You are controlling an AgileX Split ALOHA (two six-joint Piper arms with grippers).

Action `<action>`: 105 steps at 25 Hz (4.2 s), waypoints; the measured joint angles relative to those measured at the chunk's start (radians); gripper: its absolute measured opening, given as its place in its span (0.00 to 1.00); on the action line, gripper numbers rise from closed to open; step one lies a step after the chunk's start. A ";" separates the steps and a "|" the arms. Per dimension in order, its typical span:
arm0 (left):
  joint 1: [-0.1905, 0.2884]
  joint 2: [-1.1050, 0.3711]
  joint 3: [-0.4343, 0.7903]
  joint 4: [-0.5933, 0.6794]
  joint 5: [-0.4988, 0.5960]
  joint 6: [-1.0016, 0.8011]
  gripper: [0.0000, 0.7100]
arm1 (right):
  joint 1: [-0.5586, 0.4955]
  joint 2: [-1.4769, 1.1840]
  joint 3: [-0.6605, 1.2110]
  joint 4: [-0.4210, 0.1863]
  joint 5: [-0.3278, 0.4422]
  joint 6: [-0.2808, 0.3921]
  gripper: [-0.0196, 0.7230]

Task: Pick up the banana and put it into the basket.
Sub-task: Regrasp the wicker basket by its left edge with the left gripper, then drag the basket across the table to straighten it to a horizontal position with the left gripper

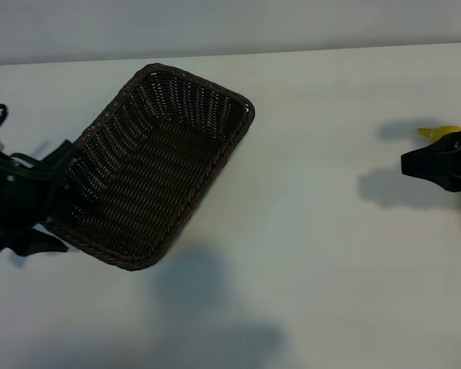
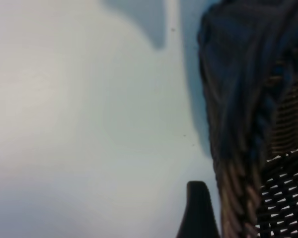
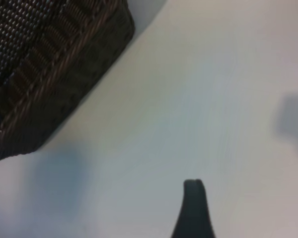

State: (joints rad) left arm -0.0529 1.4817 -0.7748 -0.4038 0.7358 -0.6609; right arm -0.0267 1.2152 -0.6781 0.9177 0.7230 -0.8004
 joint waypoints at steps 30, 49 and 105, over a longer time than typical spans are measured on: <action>-0.051 0.197 0.028 0.050 -0.187 -0.119 0.36 | 0.000 0.000 0.000 -0.007 0.000 0.000 0.79; -0.051 0.157 -0.023 0.041 -0.153 -0.057 0.24 | 0.000 0.000 0.000 -0.015 0.000 0.000 0.79; -0.218 0.694 -0.769 0.008 0.300 0.699 0.23 | 0.000 0.000 0.000 -0.028 0.011 0.000 0.79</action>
State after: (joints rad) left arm -0.2707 2.1759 -1.5434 -0.3962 1.0358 0.0378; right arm -0.0267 1.2152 -0.6781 0.8894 0.7335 -0.8004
